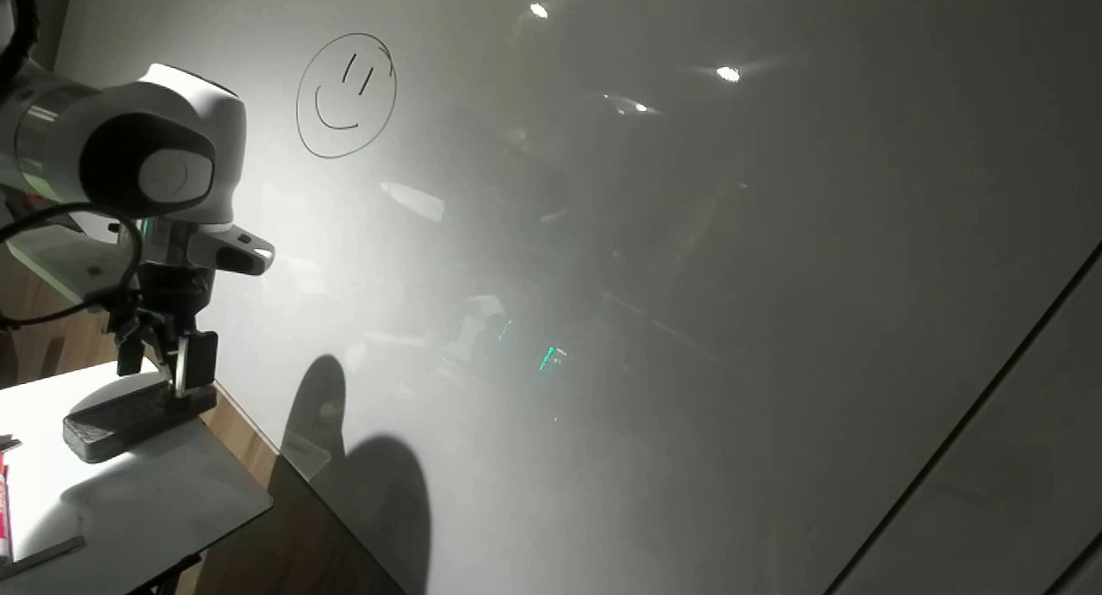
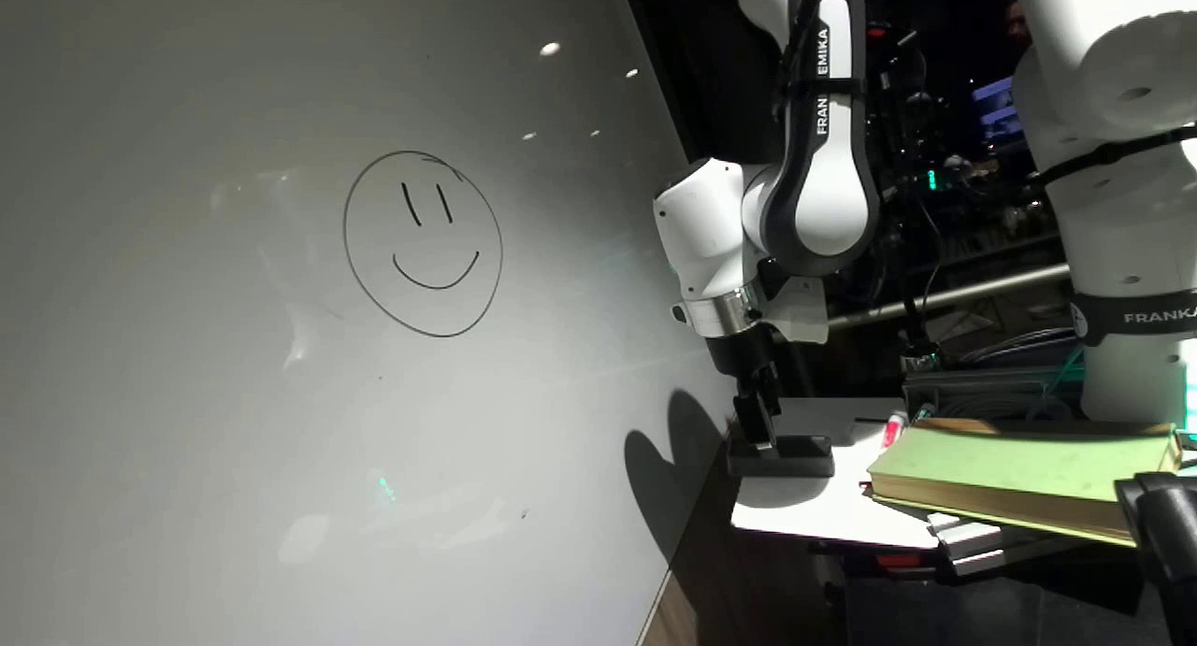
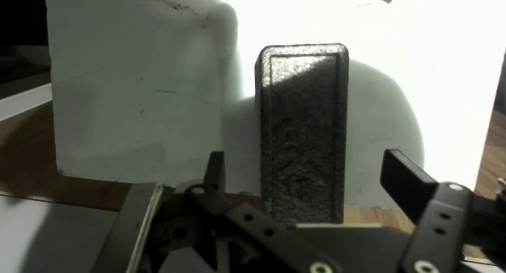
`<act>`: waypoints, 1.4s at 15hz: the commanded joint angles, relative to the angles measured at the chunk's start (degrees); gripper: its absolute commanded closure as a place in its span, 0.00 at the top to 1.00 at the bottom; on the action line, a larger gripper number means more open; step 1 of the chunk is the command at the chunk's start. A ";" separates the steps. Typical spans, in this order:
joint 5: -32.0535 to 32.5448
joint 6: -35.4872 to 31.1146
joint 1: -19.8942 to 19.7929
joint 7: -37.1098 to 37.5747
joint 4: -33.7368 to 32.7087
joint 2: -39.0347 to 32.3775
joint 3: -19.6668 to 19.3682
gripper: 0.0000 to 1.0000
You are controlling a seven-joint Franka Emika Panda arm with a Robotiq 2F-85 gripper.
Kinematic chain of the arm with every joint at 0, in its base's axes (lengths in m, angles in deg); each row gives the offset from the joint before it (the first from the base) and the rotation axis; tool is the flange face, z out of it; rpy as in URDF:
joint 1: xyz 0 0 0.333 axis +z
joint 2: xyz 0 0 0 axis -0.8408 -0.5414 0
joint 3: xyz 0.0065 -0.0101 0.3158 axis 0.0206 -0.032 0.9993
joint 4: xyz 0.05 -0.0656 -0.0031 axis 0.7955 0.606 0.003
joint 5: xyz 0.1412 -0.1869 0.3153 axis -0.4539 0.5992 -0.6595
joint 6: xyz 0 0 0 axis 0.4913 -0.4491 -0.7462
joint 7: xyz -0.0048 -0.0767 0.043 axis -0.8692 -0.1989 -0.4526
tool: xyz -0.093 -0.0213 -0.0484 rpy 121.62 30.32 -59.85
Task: Erase the drawing on the white board
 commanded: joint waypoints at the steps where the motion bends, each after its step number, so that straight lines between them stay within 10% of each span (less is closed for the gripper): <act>1: 5.78 -3.20 -1.07 3.89 -0.03 -2.10 -0.91 1.00; 6: 11.97 -4.14 -1.05 9.13 -0.35 -3.62 -1.05 1.00; 8: 13.84 -4.26 -1.04 10.88 -0.43 -3.92 -1.04 0.72; 14: 17.76 -4.14 -1.26 14.99 -0.62 -4.85 -1.07 0.30; 21: 2.47 -0.19 1.05 6.24 -1.64 4.71 2.90 0.30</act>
